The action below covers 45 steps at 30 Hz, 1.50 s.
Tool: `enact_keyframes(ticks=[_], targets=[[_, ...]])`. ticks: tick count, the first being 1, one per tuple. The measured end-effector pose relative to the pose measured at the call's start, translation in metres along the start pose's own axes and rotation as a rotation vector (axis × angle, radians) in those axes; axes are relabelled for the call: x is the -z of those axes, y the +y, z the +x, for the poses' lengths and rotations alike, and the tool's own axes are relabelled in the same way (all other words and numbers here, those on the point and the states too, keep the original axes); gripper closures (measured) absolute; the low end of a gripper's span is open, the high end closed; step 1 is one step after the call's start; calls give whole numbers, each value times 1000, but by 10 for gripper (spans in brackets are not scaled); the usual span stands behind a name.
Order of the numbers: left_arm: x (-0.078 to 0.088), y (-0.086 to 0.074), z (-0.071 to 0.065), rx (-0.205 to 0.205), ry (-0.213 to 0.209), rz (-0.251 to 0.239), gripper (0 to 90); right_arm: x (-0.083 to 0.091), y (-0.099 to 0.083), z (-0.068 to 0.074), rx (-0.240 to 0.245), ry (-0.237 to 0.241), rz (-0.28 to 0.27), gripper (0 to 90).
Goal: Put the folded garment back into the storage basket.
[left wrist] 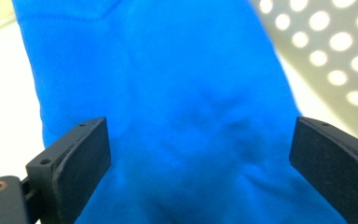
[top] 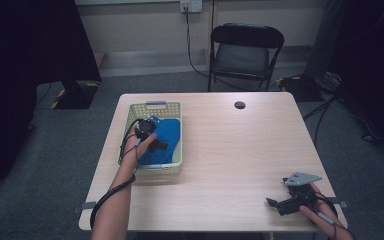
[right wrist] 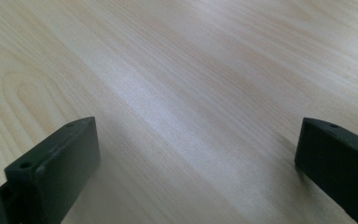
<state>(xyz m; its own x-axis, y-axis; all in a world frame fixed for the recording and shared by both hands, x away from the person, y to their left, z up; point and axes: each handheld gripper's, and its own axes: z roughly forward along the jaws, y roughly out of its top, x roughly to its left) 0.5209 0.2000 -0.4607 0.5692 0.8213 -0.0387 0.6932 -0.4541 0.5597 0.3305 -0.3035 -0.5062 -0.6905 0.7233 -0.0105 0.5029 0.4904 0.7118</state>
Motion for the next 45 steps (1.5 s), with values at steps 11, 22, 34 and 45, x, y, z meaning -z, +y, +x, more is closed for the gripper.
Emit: enact_keyframes(ticks=[11,22,34,45], targets=[[16,4,-3,2,-18,-42,48,0,0,0,0,0,0,0],[30,5,-8,6,-41,-67,48,0,0,0,0,0,0,0],[41,4,-11,5,-74,-92,48,0,0,0,0,0,0,0],[46,-3,-11,14,-77,-108,47,0,0,0,0,0,0,0]])
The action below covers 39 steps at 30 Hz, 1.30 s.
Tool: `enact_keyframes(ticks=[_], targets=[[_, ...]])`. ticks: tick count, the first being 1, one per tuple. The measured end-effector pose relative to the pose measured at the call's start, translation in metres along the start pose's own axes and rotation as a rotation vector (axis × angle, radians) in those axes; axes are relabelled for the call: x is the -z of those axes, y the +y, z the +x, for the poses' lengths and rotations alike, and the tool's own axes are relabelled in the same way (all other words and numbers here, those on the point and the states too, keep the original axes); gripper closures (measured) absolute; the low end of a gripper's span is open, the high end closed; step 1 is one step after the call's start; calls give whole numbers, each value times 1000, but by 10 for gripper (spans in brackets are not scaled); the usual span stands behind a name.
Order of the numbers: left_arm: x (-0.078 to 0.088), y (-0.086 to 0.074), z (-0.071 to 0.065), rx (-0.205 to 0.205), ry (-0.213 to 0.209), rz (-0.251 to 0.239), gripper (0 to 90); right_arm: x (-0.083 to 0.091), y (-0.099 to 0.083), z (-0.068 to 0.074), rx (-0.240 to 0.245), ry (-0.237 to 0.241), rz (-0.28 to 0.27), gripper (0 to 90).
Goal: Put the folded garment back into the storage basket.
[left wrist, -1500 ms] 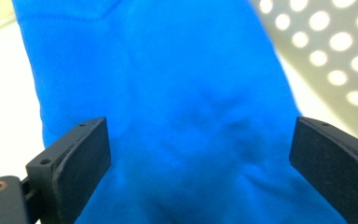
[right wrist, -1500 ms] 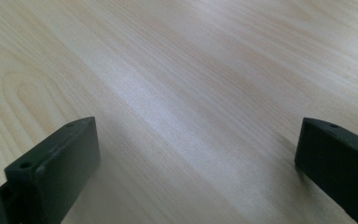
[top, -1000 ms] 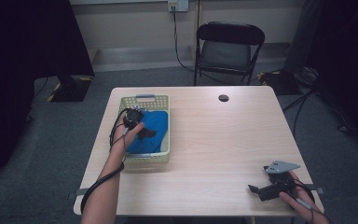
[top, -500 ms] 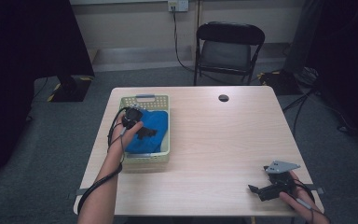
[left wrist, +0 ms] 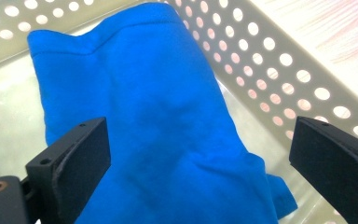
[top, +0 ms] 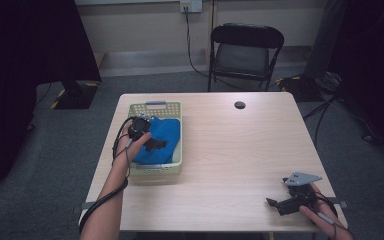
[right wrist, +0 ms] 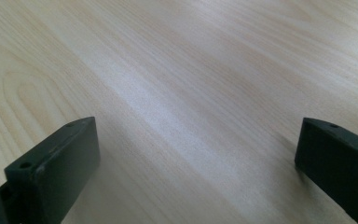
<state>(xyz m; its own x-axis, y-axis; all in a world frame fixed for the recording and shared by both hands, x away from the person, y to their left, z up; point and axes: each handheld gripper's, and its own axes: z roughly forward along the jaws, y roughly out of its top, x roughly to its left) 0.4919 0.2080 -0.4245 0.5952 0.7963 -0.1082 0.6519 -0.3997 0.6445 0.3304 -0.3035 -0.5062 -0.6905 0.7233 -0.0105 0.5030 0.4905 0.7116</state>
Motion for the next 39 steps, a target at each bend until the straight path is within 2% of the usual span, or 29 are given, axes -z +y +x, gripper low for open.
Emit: enact_keyframes(ticks=[39], targets=[[26,-24,-18,-17,-50,-76,45,0,0,0,0,0,0,0]])
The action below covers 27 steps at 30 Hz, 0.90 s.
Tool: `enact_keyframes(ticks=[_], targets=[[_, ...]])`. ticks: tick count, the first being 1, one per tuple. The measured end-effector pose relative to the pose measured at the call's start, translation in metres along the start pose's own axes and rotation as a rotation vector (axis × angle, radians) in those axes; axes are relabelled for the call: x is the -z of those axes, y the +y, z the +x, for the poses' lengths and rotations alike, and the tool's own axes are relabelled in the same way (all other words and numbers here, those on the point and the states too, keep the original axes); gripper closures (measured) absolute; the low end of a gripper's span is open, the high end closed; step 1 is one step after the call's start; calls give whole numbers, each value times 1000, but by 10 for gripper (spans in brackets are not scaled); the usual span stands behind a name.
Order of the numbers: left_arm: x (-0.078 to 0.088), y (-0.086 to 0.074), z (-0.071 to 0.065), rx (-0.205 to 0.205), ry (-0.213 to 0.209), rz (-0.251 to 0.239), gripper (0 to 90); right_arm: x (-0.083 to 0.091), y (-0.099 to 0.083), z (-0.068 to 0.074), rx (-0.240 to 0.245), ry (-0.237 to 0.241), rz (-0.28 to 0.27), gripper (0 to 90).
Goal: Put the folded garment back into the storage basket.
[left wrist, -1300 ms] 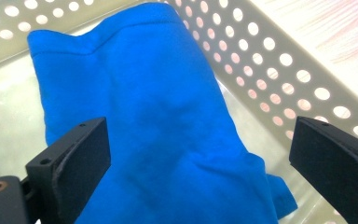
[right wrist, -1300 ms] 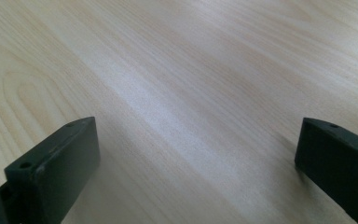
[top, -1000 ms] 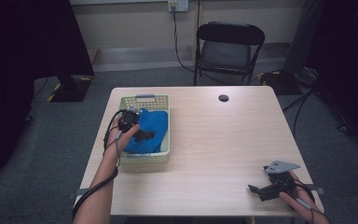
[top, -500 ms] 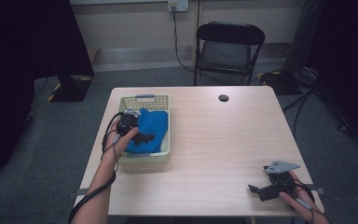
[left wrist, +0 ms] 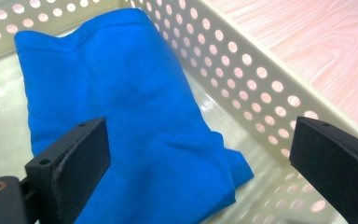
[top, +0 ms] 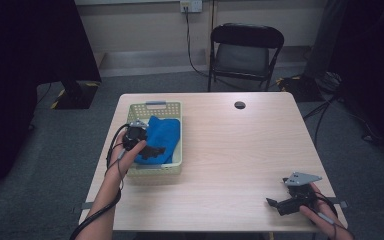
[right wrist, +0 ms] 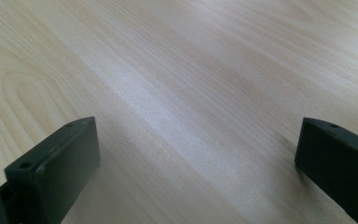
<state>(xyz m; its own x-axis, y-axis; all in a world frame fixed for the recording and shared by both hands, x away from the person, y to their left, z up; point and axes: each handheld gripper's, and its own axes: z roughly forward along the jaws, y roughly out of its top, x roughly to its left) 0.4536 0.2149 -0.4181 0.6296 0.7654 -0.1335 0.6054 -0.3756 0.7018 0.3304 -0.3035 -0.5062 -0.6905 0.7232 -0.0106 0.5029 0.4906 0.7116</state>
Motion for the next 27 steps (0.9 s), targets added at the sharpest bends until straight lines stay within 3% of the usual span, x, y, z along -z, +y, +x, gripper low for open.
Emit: enact_keyframes(ticks=[27], targets=[[28,-13,-9,-13,-10,-46,44,0,0,0,-1,0,0,0]])
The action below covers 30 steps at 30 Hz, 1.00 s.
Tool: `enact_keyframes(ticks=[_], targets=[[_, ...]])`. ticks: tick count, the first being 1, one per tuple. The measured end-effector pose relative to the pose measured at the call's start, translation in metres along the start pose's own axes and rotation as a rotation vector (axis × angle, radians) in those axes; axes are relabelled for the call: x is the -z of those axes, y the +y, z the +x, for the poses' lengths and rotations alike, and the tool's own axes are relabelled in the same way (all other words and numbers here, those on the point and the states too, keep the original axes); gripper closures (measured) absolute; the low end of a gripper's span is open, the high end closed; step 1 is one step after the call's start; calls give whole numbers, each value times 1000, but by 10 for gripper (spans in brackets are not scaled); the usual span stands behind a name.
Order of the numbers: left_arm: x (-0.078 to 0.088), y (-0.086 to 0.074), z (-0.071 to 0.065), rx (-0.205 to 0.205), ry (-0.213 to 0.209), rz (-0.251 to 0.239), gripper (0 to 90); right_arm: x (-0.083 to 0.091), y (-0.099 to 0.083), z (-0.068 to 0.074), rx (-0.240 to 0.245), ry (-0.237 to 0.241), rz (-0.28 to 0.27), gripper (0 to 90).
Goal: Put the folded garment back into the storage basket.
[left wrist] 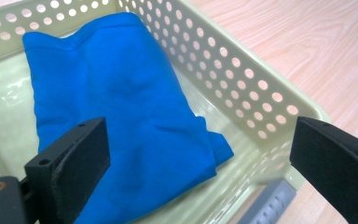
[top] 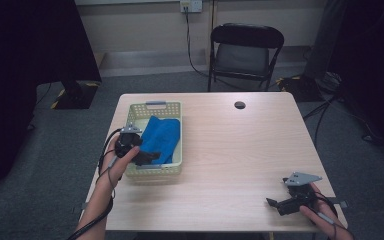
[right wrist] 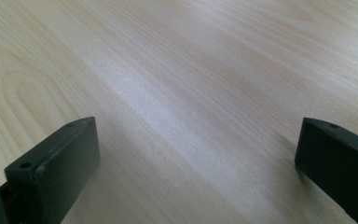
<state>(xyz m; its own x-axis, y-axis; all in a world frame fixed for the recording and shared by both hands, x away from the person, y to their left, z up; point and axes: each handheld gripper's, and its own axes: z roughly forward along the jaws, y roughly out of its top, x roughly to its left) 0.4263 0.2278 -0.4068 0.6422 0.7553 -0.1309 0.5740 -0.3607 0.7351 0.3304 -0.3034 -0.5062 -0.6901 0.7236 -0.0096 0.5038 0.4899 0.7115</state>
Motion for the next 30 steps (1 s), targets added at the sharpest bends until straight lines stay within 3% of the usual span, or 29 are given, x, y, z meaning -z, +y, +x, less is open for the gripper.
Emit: enact_keyframes(ticks=[30], targets=[[22,-24,-2,-10,4,-30,42,0,0,0,-2,-2,0,0]])
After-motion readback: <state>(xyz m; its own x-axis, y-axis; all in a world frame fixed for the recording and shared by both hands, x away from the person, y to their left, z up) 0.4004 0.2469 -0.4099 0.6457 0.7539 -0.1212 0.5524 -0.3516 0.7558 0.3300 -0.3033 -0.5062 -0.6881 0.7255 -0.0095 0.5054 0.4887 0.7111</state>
